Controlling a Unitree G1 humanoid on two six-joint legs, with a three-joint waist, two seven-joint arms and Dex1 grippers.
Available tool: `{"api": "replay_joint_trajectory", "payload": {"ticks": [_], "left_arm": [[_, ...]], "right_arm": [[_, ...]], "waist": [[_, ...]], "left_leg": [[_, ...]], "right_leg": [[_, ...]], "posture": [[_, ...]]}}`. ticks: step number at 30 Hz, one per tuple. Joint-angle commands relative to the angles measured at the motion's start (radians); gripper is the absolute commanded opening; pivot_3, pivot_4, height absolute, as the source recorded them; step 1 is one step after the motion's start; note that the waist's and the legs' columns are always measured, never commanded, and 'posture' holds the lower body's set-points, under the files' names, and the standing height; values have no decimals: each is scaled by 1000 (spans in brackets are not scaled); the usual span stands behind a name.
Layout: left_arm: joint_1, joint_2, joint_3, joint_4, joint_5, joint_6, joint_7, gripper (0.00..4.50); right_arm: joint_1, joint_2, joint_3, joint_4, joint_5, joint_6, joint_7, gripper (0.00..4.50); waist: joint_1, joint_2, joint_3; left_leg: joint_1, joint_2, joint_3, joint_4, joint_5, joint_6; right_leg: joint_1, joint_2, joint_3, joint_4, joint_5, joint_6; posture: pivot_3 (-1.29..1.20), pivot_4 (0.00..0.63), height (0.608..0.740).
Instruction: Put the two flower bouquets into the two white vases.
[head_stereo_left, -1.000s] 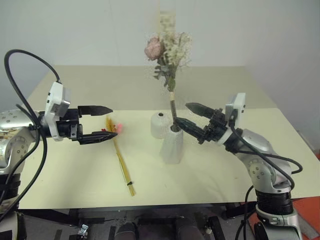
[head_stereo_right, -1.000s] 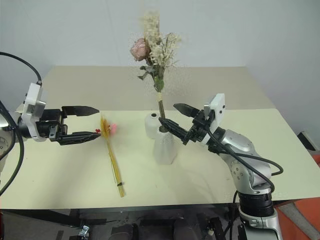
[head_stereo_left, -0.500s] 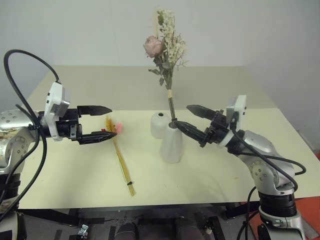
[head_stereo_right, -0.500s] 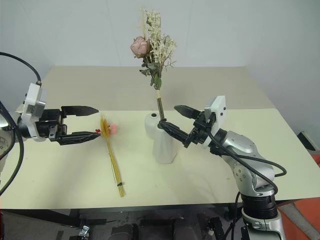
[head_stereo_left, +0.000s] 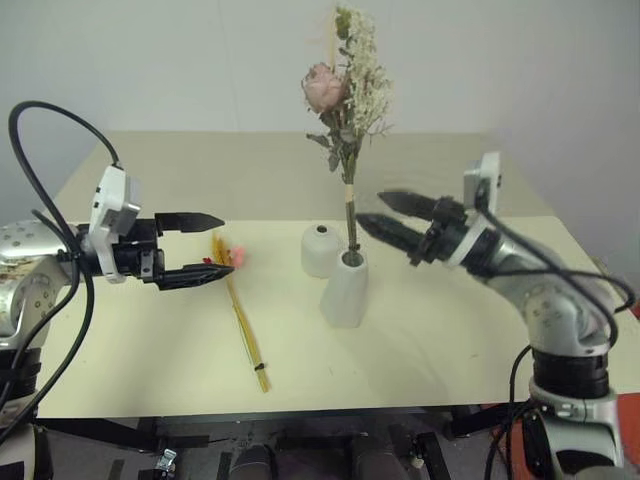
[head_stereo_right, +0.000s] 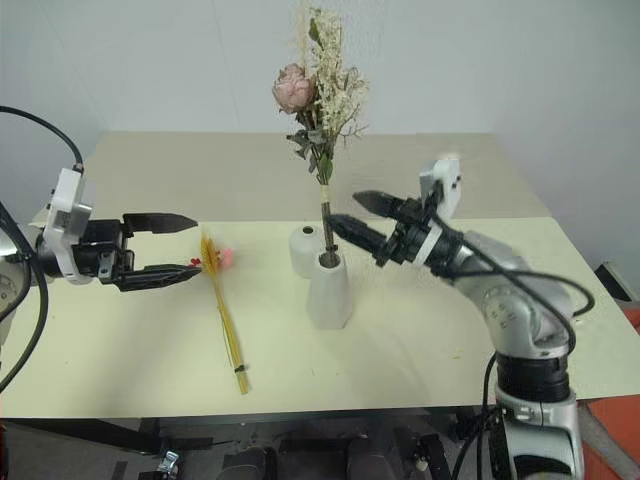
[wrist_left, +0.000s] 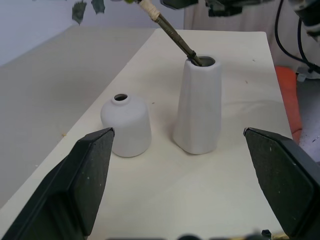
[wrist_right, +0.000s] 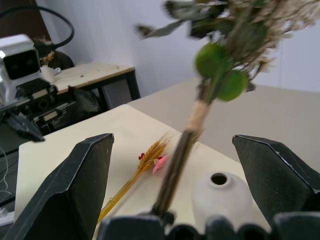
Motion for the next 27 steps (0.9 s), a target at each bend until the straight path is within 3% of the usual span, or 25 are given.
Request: {"api": "replay_joint_trajectory", "payload": {"ticks": [1,5,10,23,27], "left_arm": [[5,3,16,-36,-6,-3,5,4500],[17,3,23,-44,-11,-3,8,4500],[24,6,31,-50,-19,-1,9,4500],[18,38,65,-52,-84,38,-35,4500],[3,59,74,-48,-111,65,-60,4500]], "right_arm": [[-90,-19,-34,60,71,131,-38,4482],[-207,-31,-55,164,146,285,-59,4482],[-327,-38,-22,285,133,394,-44,4482],[-445,37,71,455,10,368,52,4482],[-454,60,48,482,-8,344,69,3621]], "waist": [[-1,0,0],[-1,0,0],[0,0,0],[-3,0,0],[-2,0,0]], "left_leg": [[0,0,0,0,0,0],[0,0,0,0,0,0],[0,0,0,0,0,0],[-2,0,0,0,0,0],[-2,0,0,0,0,0]], "right_leg": [[0,0,0,0,0,0],[0,0,0,0,1,-1],[-1,0,0,0,1,-2],[-2,0,0,0,1,-2],[-2,0,-1,0,1,-1]], "posture": [[0,150,740],[0,150,740],[0,150,740],[0,150,740],[0,150,740]]}}
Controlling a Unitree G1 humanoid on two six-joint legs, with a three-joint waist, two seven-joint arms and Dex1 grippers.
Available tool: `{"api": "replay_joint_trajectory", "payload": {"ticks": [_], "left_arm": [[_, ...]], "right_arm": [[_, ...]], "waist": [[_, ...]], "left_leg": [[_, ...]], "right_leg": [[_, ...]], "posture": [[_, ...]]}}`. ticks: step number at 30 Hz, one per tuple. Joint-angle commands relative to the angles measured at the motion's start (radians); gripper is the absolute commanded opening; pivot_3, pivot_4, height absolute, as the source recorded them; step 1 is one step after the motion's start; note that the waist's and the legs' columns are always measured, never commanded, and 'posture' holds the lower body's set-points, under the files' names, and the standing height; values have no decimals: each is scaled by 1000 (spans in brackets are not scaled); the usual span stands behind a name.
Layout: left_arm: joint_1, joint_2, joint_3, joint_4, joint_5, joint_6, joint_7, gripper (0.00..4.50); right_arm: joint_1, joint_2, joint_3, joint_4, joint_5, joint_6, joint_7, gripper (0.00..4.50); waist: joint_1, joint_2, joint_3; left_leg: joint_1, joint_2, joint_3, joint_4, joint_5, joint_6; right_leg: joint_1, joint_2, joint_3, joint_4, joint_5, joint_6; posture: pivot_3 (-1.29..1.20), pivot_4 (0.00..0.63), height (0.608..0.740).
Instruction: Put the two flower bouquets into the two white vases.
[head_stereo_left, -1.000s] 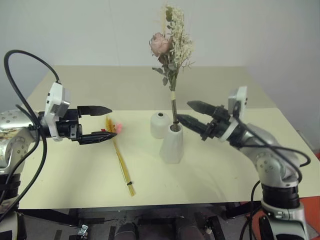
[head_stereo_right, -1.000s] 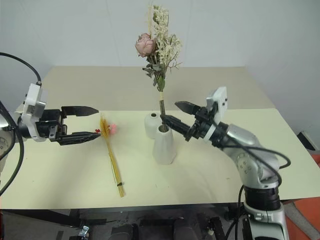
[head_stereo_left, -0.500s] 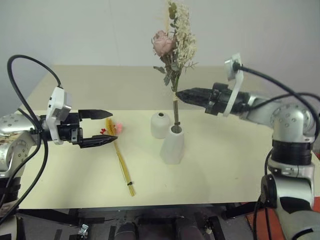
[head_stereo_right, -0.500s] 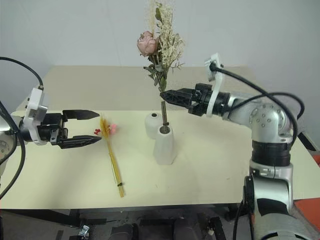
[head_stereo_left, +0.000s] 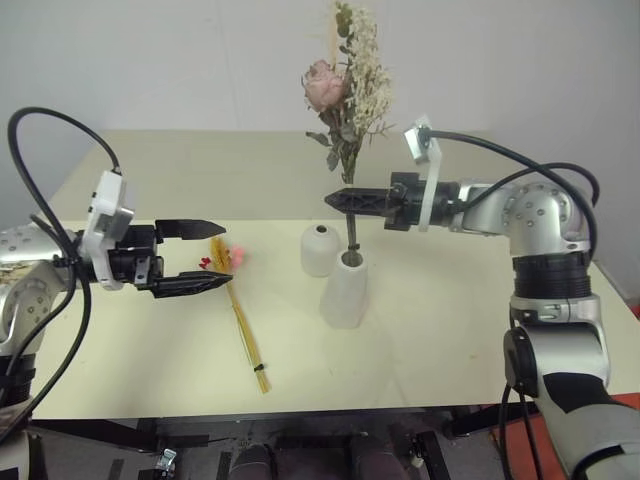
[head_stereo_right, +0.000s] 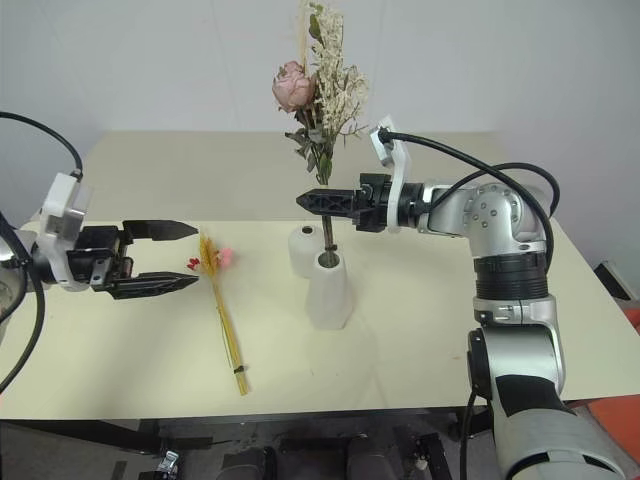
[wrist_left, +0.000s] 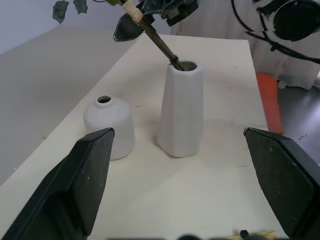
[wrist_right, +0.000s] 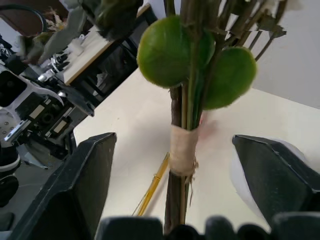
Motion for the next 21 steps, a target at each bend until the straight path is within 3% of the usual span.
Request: {"api": "replay_joint_trajectory", "payload": {"ticks": [1,10,21], "left_arm": [[-24,34,42,-20,-38,21,-31,4500],[-32,46,47,-9,-41,34,-55,4500],[-54,31,20,10,-18,30,-54,4500]], "right_arm": [[-36,7,-47,-4,0,-40,27,3249],[10,15,-83,-94,9,-95,53,218],[174,4,-90,-401,-34,-315,79,220]], "waist": [[0,0,0],[1,0,0],[0,0,0]], "left_leg": [[0,0,0,0,0,0],[0,0,0,0,0,0],[0,0,-1,0,0,0]], "right_leg": [[0,0,0,0,0,0],[0,0,-1,0,0,1],[0,0,-1,0,-2,2]], "posture": [[0,150,740],[0,150,740],[0,150,740]]}}
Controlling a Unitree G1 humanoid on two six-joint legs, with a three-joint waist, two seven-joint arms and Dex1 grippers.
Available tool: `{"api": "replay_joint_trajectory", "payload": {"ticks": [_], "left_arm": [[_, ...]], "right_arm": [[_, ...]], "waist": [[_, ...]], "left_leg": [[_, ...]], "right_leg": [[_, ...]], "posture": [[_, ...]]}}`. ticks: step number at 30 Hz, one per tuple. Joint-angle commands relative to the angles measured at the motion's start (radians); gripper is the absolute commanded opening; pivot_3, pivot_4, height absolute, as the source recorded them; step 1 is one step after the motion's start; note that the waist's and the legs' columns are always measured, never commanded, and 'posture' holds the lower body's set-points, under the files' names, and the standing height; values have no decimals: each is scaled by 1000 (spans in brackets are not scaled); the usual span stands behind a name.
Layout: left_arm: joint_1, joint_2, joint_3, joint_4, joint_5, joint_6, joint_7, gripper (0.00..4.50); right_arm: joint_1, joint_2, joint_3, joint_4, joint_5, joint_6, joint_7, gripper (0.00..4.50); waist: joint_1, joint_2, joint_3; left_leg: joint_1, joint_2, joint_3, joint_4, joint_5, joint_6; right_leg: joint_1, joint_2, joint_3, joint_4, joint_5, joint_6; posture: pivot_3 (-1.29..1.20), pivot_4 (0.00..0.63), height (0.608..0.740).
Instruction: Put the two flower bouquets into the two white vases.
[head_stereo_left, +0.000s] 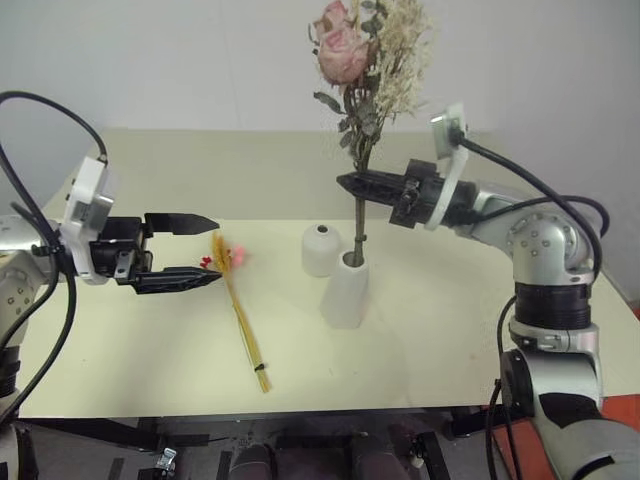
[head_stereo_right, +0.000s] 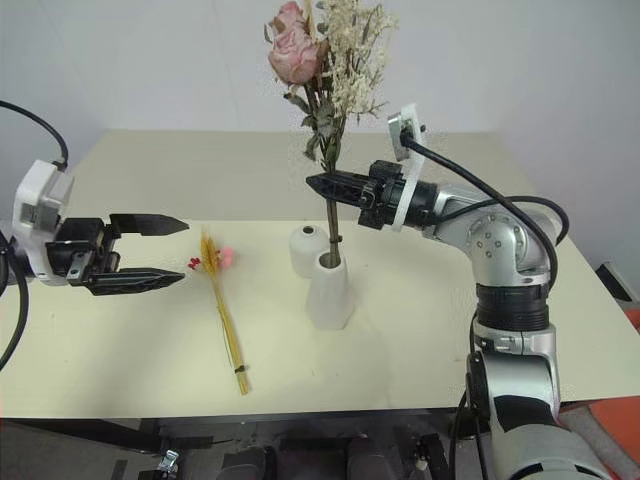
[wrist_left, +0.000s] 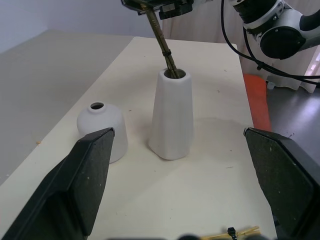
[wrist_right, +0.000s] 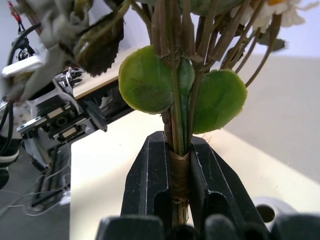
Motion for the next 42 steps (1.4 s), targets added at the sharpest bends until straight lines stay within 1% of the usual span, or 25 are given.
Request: {"api": "replay_joint_trajectory", "payload": {"ticks": [1,4,9,21,31,33,34,36,40,41,42], "left_arm": [[-23,4,8,-2,-4,-6,-5,4500],[-27,2,1,3,1,-9,-7,4500],[-36,-3,-11,8,9,-17,-5,4500],[-47,-10,-24,18,23,-24,-7,4500],[-49,-11,-28,17,27,-22,-4,4500],[-50,-11,-28,17,28,-22,-2,4500],[-50,-12,-29,16,30,-21,-2,4500],[-49,-13,-26,15,32,-20,0,4500],[-33,-9,-19,15,37,-14,8,4500],[-28,-3,-21,13,40,-2,19,4500],[-24,6,-24,9,44,17,33,4500]], "right_arm": [[33,2,-27,-138,-2,-88,-14,220],[76,37,-31,-201,-3,-138,-49,220],[121,69,-6,-241,-26,-191,-73,220],[233,44,83,-276,-154,-329,-39,220],[296,55,100,-308,-172,-353,-46,220],[309,56,104,-313,-171,-354,-42,946],[320,52,108,-318,-174,-358,-36,1181],[352,34,101,-337,-168,-361,-15,1850],[396,-29,65,-360,-135,-347,40,3297],[406,-53,58,-363,-128,-345,61,3587],[414,-76,51,-365,-122,-344,80,4018]], "waist": [[-1,0,0],[0,0,0],[1,0,0],[2,0,0],[1,0,0],[1,0,0],[2,0,0],[2,0,0],[5,0,0],[5,0,0],[4,0,0]], "left_leg": [[0,0,0,0,0,0],[0,0,0,0,0,0],[0,0,0,0,0,0],[0,0,0,0,0,0],[0,0,0,0,0,0],[0,0,0,0,0,0],[0,0,-1,0,0,0],[0,0,-1,0,0,0],[0,0,0,0,0,0],[0,0,0,0,0,0],[0,0,0,0,0,0]], "right_leg": [[0,0,0,0,0,0],[0,0,0,0,0,0],[0,0,0,0,0,0],[0,0,0,0,0,-1],[0,0,0,0,0,-1],[0,0,0,0,0,-1],[0,0,0,0,0,-1],[0,0,-1,0,0,-1],[0,0,-1,0,0,-1],[1,0,0,0,0,-1],[1,0,0,0,0,0]], "posture": [[0,150,740],[0,150,740],[0,150,740],[0,150,740],[0,150,740],[0,150,740],[0,150,740],[0,150,740],[0,150,740],[0,150,740],[0,150,740]]}}
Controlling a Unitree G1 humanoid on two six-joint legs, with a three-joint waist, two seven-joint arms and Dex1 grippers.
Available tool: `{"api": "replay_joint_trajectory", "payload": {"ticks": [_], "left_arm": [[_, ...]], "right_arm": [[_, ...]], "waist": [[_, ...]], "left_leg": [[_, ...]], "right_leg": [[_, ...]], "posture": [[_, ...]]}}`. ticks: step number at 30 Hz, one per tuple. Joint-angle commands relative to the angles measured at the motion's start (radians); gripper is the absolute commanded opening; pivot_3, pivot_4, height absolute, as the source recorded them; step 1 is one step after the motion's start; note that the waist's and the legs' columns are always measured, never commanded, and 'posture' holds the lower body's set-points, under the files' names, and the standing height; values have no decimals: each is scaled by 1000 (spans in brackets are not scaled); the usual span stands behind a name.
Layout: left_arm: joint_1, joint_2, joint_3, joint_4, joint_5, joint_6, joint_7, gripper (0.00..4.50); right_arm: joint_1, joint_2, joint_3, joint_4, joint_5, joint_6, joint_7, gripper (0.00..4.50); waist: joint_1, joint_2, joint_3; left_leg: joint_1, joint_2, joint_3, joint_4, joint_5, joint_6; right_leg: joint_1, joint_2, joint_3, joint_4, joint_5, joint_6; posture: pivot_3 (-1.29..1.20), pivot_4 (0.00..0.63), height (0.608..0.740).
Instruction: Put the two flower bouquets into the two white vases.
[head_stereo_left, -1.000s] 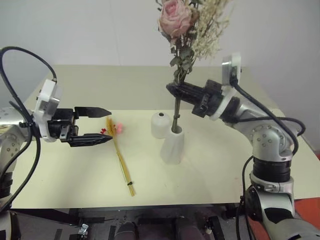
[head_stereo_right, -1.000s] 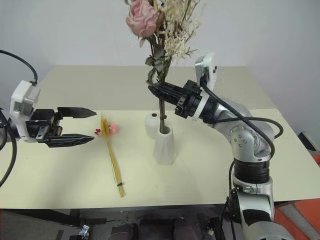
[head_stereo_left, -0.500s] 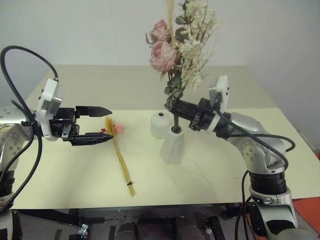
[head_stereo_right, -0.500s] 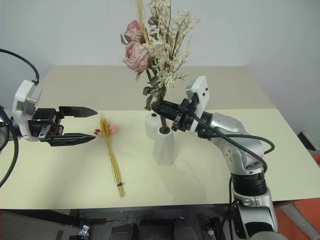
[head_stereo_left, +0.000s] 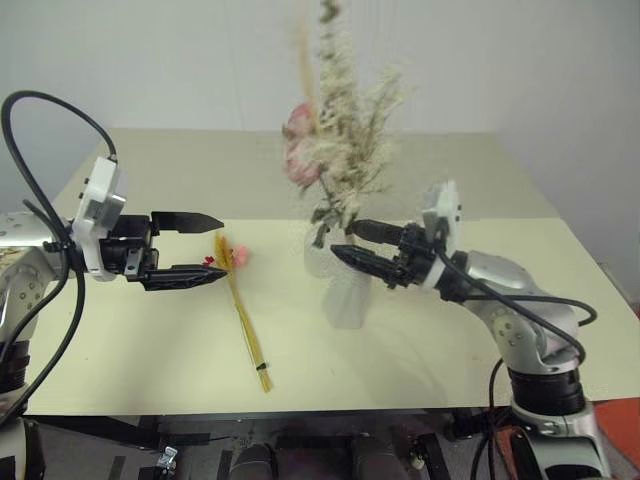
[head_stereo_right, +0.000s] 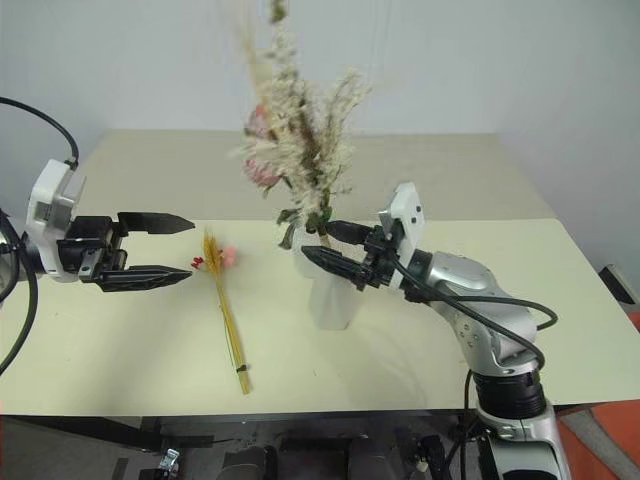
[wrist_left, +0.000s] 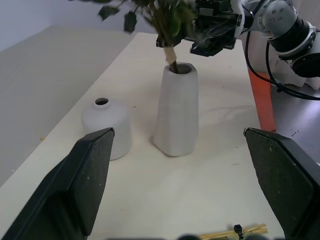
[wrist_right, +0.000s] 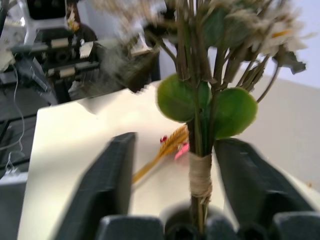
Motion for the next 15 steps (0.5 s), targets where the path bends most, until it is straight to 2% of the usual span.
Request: {"api": "replay_joint_trajectory", "payload": {"ticks": [1,2,5,10,15], "left_arm": [[11,35,9,-21,11,52,40,4500],[12,50,-2,-25,24,83,64,4500],[9,87,-52,-38,77,164,141,4500],[-70,129,-264,-50,232,411,309,4500],[-223,29,-458,-4,305,718,450,4500]], "right_arm": [[14,-71,-62,-46,36,-15,66,4320],[21,-102,-75,-38,38,-14,89,4471],[40,-177,-102,-19,33,-24,142,4471],[54,-326,-148,13,29,-28,251,4471],[45,-394,-177,33,35,-47,317,4471]], "waist": [[0,0,0],[0,0,0],[-1,0,0],[1,0,0],[4,-1,0]], "left_leg": [[0,0,0,0,0,0],[0,0,0,0,0,0],[1,0,0,0,0,0],[1,0,0,0,0,0],[1,-1,-1,0,0,0]], "right_leg": [[0,0,0,0,0,0],[0,0,0,0,0,0],[0,0,0,0,0,0],[1,0,0,0,0,1],[1,0,0,0,-1,1]], "posture": [[0,150,740],[0,150,740],[0,150,740],[0,150,740],[0,150,740]]}}
